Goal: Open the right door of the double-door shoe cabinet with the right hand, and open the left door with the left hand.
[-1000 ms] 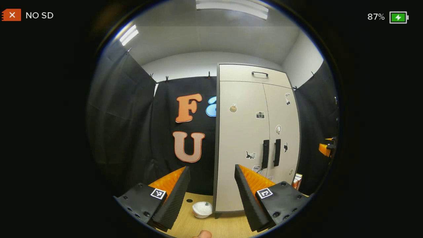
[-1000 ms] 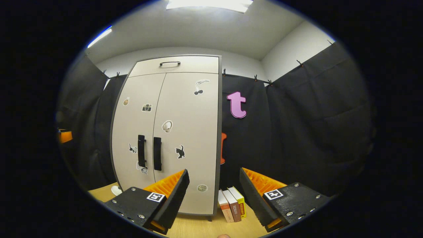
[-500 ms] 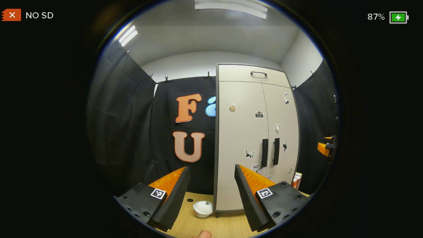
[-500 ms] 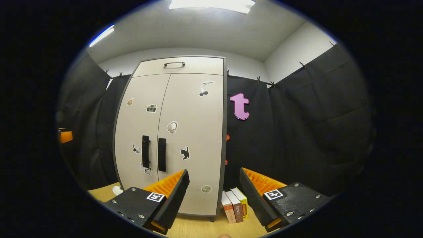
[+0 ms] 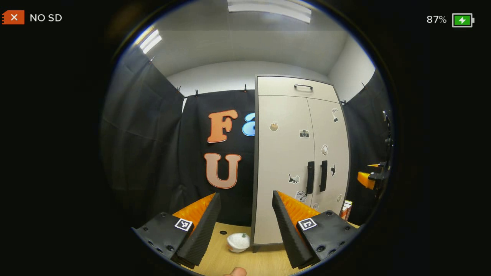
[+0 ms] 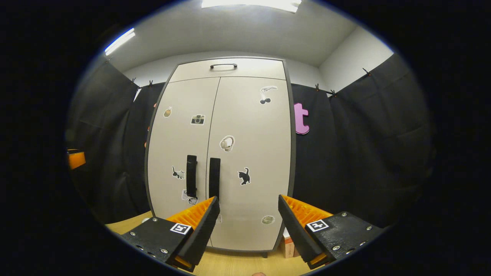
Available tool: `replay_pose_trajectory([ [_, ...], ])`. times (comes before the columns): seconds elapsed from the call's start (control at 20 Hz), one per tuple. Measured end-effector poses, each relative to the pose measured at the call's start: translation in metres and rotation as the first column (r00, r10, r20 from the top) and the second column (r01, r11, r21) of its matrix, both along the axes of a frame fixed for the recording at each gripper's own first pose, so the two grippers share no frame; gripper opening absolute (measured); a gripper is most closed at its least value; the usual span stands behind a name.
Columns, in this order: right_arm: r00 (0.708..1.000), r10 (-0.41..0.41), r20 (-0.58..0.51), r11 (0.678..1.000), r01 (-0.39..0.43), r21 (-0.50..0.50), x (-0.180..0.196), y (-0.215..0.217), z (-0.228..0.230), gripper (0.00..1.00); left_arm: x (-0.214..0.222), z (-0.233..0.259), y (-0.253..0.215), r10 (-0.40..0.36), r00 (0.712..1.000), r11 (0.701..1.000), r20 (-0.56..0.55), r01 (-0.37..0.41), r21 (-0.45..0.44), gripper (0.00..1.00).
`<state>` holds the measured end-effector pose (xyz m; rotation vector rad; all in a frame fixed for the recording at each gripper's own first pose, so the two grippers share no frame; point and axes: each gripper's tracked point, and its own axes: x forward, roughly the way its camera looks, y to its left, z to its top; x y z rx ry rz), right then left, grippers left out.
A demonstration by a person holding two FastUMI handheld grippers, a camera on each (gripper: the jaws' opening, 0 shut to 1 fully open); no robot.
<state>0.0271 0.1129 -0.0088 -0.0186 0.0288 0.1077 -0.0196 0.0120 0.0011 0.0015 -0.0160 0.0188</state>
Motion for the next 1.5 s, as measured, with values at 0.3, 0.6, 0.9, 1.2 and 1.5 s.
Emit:
replay_pose_trajectory([
  [0.3, 0.998, 0.038, -0.052, 0.999, -0.037, 0.024, 0.040, 0.046, -0.014, 0.94, -0.002, -0.007, 0.008, -0.010, 1.000, 1.000, -0.010, 0.010, -0.007, 0.81],
  [0.6, 0.996, -0.018, -0.085, 0.999, 0.021, 0.038, 0.095, 0.060, -0.030, 0.94, 0.001, -0.013, 0.025, -0.002, 1.000, 1.000, -0.012, 0.002, -0.005, 0.82],
  [0.9, 0.994, -0.018, -0.109, 0.997, 0.027, 0.079, 0.131, 0.079, -0.040, 0.94, 0.011, -0.027, 0.043, 0.019, 0.999, 1.000, -0.035, -0.019, 0.002, 0.82],
  [1.2, 0.995, -0.042, -0.094, 0.996, 0.049, 0.073, 0.153, 0.087, -0.037, 0.84, 0.014, -0.031, 0.051, 0.027, 0.999, 0.999, -0.033, -0.026, 0.020, 0.81],
  [1.5, 0.994, -0.045, -0.100, 0.997, 0.052, 0.062, 0.167, 0.096, -0.041, 0.66, 0.011, -0.028, 0.050, 0.014, 1.000, 1.000, -0.017, -0.014, 0.012, 0.82],
])
